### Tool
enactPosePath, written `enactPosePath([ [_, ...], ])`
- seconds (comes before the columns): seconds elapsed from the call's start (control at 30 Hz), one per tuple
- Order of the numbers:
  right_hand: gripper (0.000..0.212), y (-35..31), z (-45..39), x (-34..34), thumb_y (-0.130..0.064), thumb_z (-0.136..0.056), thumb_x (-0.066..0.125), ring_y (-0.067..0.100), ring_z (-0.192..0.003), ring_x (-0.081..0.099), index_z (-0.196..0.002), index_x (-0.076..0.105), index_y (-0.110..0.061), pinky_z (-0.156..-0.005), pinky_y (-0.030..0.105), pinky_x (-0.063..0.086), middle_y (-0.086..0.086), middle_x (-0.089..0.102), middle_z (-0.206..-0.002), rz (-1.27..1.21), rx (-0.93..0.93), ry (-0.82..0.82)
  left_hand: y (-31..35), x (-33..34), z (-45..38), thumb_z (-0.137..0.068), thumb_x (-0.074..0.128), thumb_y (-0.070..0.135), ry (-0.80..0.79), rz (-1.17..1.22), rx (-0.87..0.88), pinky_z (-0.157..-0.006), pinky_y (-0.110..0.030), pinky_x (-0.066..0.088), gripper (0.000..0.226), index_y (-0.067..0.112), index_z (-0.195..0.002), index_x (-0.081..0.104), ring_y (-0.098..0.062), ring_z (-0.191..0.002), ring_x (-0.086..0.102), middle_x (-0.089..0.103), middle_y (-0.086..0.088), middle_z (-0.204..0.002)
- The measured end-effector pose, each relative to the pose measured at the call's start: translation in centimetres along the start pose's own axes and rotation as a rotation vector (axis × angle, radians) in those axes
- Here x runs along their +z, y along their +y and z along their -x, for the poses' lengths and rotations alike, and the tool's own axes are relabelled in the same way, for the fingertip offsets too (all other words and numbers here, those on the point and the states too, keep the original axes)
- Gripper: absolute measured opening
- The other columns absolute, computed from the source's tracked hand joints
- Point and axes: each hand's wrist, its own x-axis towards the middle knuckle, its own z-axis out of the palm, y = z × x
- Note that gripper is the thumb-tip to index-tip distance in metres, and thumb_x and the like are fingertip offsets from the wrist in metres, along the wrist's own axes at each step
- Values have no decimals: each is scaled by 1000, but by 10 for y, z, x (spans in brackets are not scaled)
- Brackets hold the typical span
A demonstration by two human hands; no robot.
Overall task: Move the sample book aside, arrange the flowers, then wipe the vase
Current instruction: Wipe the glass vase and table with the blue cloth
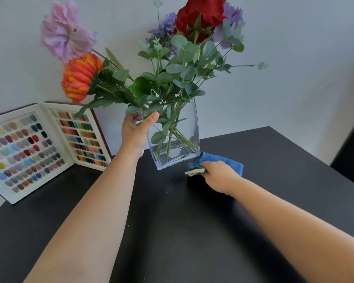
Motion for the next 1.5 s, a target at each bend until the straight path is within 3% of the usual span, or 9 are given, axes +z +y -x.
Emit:
enactPosePath([
  [0.17, 19, 11, 3, -7, -20, -96, 46, 21, -64, 52, -81, 53, -12, -61, 30, 42, 5, 54, -77, -1052, 635, 274, 16, 4, 0, -58, 82, 50, -20, 4, 17, -100, -54, 47, 48, 29, -95, 59, -27, -116, 60, 67, 8, -106],
  [0.3, 16, -17, -4, -3, -5, -93, 48, 20, -63, 55, -79, 52, -11, -69, 36, 52, 6, 54, -77, -1707, 752, 320, 24, 11, 2, -53, 81, 54, -24, 18, 24, -101, -54, 47, 55, 28, -96, 59, -28, -116, 61, 67, 5, -109],
  [0.47, 19, -62, -3, -1, 0, -93, 39, 24, -62, 60, -86, 55, -6, -42, 30, 53, 10, 60, -77, -2163, 818, 289, 25, 16, 11, -50, 82, 53, -16, 46, -7, -100, -54, 45, 60, 24, -97, 58, -30, -118, 60, 66, 2, -111],
  [0.6, 26, -81, 4, 5, -7, -98, 34, 30, -68, 53, -79, 49, 1, -78, 45, 44, 14, 56, -79, -2205, 830, 123, 24, 17, 13, -52, 82, 54, -37, 27, -19, -101, -56, 44, 59, 22, -96, 59, -29, -115, 61, 67, 2, -108],
  [0.73, 13, -95, 8, 16, -8, -94, 47, 35, -78, 65, -97, 56, 1, -63, 45, 56, 17, 65, -91, -2174, 832, 104, 26, 19, 13, -53, 82, 54, -60, 11, -15, -102, -57, 44, 57, 25, -97, 60, -22, -113, 63, 69, 3, -111],
  [0.87, 10, -100, 12, 18, -7, -92, 49, 30, -58, 65, -90, 57, -2, -46, 36, 55, 13, 65, -73, -2164, 790, 71, 30, 19, 13, -56, 82, 53, -87, -2, 0, -100, -58, 45, 53, 26, -97, 61, -24, -113, 62, 70, 3, -110],
  [1.0, 16, -90, 16, 12, -4, -92, 44, 26, -44, 62, -82, 56, -1, -43, 31, 53, 11, 64, -58, -2118, 817, 110, 31, 16, 15, -58, 82, 52, -119, -7, -14, -95, -61, 47, 50, 28, -96, 61, -29, -117, 60, 68, 0, -112],
  [1.37, 22, -50, 17, -21, 4, -89, 39, 23, -40, 63, -86, 56, -9, -38, 28, 51, 9, 61, -73, -2093, 867, 421, 29, 11, 15, -58, 82, 47, -100, 23, -15, -101, -63, 44, 57, 24, -105, 61, -27, -120, 59, 67, -7, -121],
  [1.5, 21, -26, 21, -38, -2, -93, 40, 23, -63, 63, -99, 60, -8, -54, 32, 54, 7, 63, -81, -2030, 820, 546, 25, 6, 14, -58, 82, 49, -61, 14, -14, -103, -62, 42, 61, 22, -109, 60, -25, -120, 58, 66, -5, -122],
])
